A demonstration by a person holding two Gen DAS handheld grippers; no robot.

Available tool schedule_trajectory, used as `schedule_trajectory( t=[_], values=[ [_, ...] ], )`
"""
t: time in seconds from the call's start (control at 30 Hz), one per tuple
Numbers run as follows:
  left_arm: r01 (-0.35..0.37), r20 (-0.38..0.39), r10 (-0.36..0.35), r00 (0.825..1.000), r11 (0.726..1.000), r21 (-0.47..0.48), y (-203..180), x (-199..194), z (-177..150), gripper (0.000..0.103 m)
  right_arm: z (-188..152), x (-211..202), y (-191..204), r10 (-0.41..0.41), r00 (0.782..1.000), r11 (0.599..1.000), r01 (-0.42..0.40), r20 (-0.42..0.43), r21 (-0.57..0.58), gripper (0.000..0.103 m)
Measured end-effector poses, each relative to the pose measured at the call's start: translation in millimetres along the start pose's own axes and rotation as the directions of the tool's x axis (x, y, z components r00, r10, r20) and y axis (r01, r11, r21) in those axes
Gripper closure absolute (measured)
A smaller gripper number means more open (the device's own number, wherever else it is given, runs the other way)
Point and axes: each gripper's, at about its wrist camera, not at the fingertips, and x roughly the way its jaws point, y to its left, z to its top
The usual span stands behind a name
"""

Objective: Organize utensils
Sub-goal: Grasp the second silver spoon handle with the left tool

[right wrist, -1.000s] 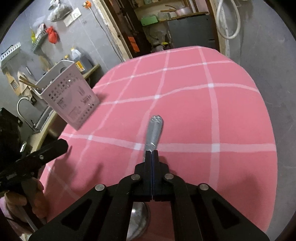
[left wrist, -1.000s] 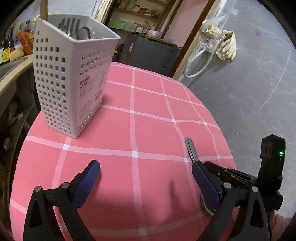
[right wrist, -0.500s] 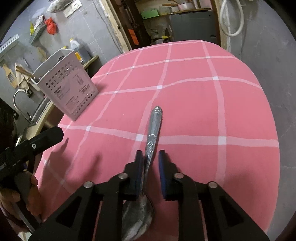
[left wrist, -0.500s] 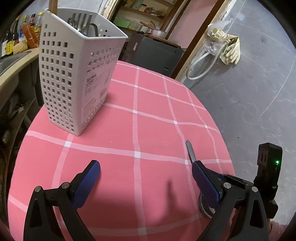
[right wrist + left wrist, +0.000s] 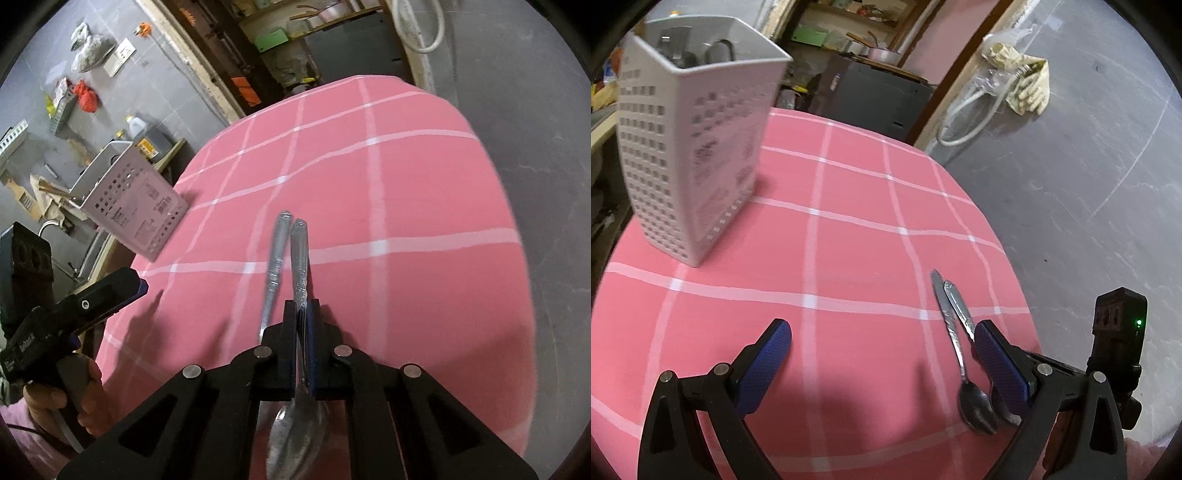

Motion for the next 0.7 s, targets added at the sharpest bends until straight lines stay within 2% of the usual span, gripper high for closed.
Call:
schedule_trajectory(
  t=[0.17,0.3,0.43,0.5,0.7],
  values=[
    [0.046,-0.056,-0.043,0.997,0.998,0.041,-18.1,14.5,-2.4,0.01,-3.2,-10.7,-9.1,-0.036,0.999,0.999,0.036,0.014,0.0,0.098],
    [0.082,-0.111,-0.074,0.991,0.995,0.064,-32.6,31.3,-4.2,0.03,-5.2,-19.8,-24.9,-0.063,0.998,0.998,0.062,0.025,0.032,0.098],
    [0.103,-0.166,-0.088,0.982,0.991,0.085,-45.9,50.5,-4.9,0.044,-5.2,-24.8,-34.2,-0.072,0.997,0.997,0.071,0.032,0.038,0.098],
    [0.084,-0.207,-0.06,0.977,0.991,0.106,-53.0,63.5,-4.5,0.055,-4.1,-25.1,-37.4,-0.068,0.997,0.997,0.067,0.03,0.04,0.098],
    [-0.005,-0.251,0.061,0.966,0.976,0.219,-72.9,83.2,5.6,0.071,7.0,-16.6,-40.9,-0.033,0.999,0.999,0.033,-0.016,0.008,0.097]
  ],
)
